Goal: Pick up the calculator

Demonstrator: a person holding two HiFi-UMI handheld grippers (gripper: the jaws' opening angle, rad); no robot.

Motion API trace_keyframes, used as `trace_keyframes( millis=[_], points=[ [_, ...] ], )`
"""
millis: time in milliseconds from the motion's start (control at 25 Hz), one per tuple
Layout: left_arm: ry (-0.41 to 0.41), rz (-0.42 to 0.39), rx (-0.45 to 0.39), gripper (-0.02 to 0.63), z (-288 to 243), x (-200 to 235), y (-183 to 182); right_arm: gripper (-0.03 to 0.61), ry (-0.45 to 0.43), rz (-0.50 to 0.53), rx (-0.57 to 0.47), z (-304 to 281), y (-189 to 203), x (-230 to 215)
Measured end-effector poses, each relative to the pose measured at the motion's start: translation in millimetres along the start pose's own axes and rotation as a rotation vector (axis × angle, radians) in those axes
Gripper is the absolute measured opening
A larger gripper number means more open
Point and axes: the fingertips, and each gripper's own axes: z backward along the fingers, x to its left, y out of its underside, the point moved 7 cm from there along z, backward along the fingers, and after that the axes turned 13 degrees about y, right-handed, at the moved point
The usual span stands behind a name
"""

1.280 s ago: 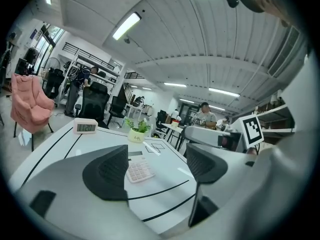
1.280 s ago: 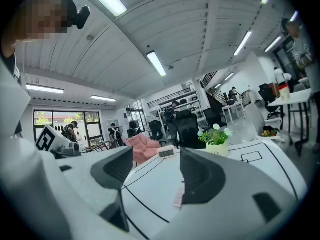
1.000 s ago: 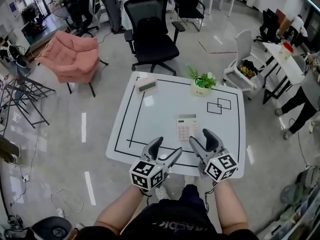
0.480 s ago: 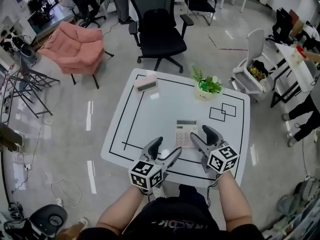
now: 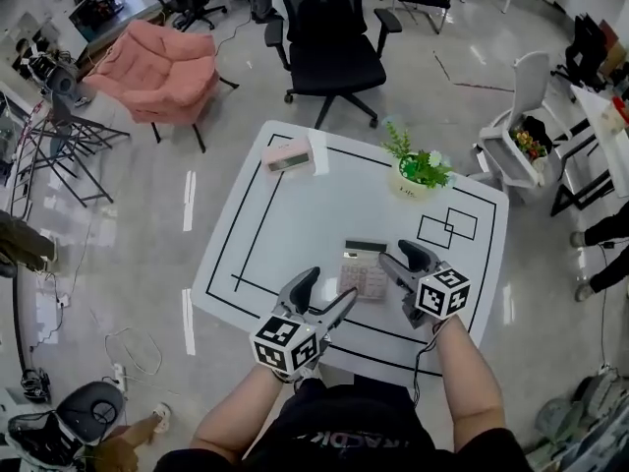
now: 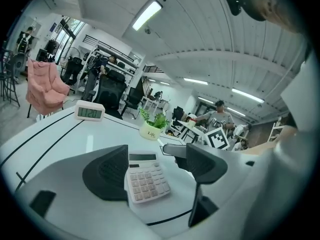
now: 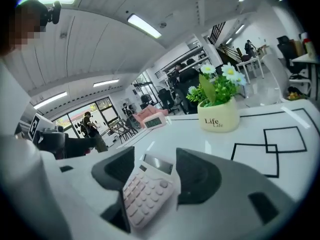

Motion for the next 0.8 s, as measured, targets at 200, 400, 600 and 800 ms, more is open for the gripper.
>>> trace_keyframes(
  millis=[200, 400, 600, 800],
  points=[
    [-0.035, 0.030, 0.007, 0.351, -11.4, 3.7, 8.1, 0.252, -0.060, -0.012, 0.080, -23.3, 7.6, -19.0],
    [-0.066, 0.052, 0.011, 0.351, -18.2, 10.3, 12.0, 0.241, -0.133, -0.020, 0.147, -43.7, 6.5, -27.0],
    [-0.092, 0.067, 0.006, 0.350, -19.8, 12.8, 15.2, 0.201, -0.209, 0.007, 0.230, -58.8, 7.4, -28.8],
    [-0.113, 0.080, -0.002, 0.350, -18.2, 13.3, 16.6, 0.152, -0.293, 0.051, 0.324, -67.9, 6.9, -23.9]
  ],
)
